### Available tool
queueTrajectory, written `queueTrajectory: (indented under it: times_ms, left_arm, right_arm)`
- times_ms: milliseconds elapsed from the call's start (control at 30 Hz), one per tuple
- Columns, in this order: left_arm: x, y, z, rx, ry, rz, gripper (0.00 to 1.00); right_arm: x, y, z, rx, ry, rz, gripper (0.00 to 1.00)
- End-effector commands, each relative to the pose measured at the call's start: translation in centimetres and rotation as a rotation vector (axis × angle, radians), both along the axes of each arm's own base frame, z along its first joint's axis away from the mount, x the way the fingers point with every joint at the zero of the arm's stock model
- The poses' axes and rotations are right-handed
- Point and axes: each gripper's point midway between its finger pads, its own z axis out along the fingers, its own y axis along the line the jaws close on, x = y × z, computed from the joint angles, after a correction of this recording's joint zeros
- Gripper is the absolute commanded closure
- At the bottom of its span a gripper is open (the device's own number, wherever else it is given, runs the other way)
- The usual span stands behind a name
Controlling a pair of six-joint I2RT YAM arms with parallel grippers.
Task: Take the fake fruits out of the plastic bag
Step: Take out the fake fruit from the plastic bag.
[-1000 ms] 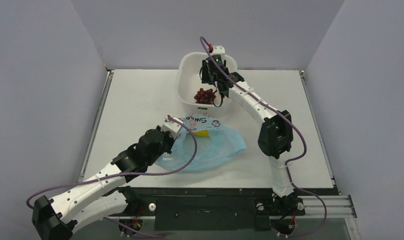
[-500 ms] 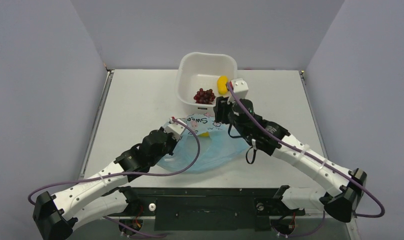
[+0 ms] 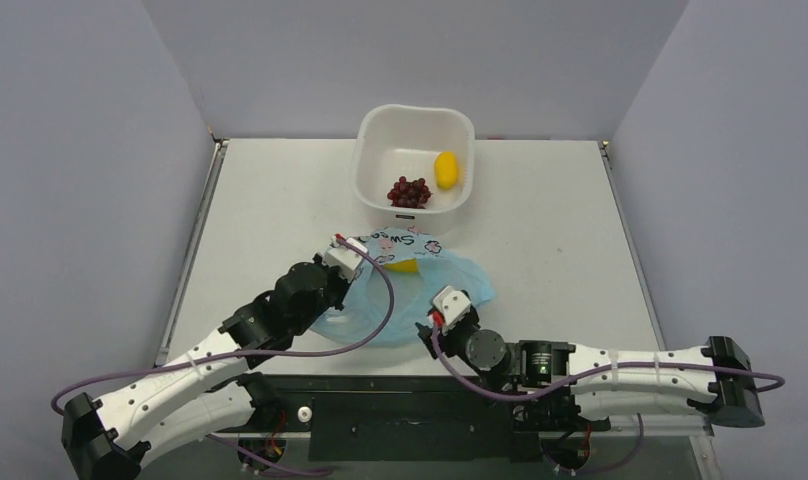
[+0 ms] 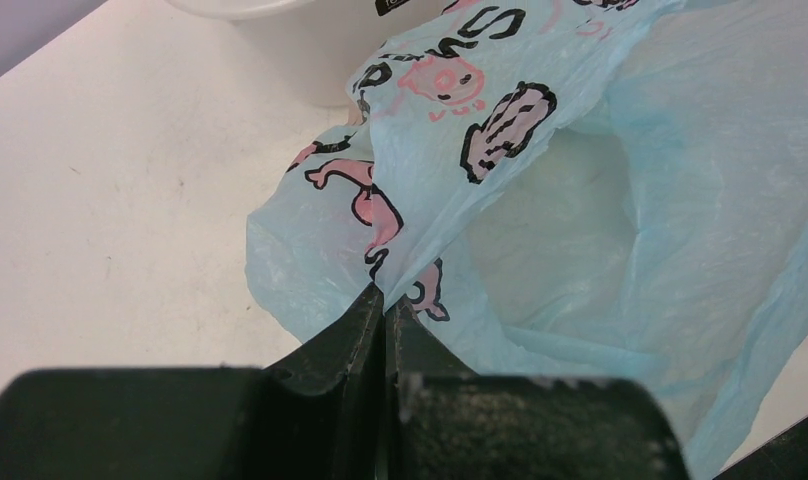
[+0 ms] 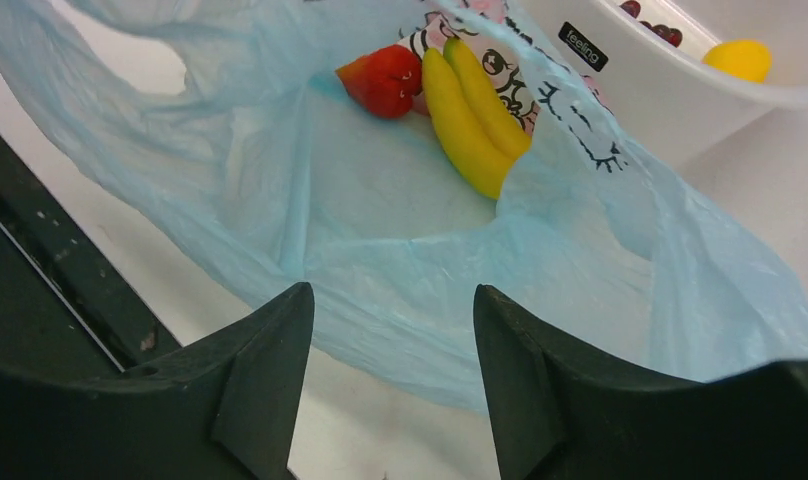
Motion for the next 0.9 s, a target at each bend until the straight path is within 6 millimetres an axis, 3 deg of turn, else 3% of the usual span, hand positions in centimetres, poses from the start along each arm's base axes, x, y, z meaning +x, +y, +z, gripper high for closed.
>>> queueTrajectory:
  times_ms: [0, 33, 67, 100, 133, 200, 467, 667, 867]
  left_arm:
    - [-0.1, -0.2, 1.6, -0.049, -0.043, -0.006, 1.00]
    - [-0.1, -0.1, 1.7, -0.051, -0.044, -0.007, 1.00]
    - [-0.2, -0.2, 1.8, -0.052, -0.044, -0.011, 1.00]
    - [-0.2, -0.2, 1.7, -0.050, -0.042, -0.011, 1.00]
    - [-0.3, -0.2, 1.7, -0.051, -0.042, -0.014, 1.00]
    - [-0.4, -0.3, 1.8, -0.052, -0.042, -0.020, 1.00]
    - [-0.7, -0.3, 2.2, -0.074, -0.051, -0.027, 1.00]
    - [-0.8, -0.3, 2.8, -0.095, -0.064, -0.030, 1.00]
    - [-0.8, -0.3, 3.1, -0.106, -0.076, -0.033, 1.00]
  right_arm:
    - [1.1, 1.2, 1.1, -0.101, -0.189, -0.036, 0.43]
    - [1.4, 1.6, -0.4, -0.200, -0.209, -0.028, 0.43]
    - [1.7, 1.9, -0.2, -0.241, -0.223, -0.040, 0.42]
    - [2.2, 2.4, -1.7, -0.342, -0.247, -0.038, 0.42]
    - [2.8, 2.6, -1.2, -0.361, -0.266, -0.076, 0.42]
    - [4.0, 3.9, -3.4, -0.470, -0.271, -0.063, 0.41]
    - [8.6, 6.5, -5.9, -0.520, -0.244, -0.012, 0.43]
    - [10.9, 7.1, -8.3, -0.585, -0.276, 0.068, 0.43]
    - [13.2, 7.4, -9.4, -0.665, -0.318, 0.056, 0.40]
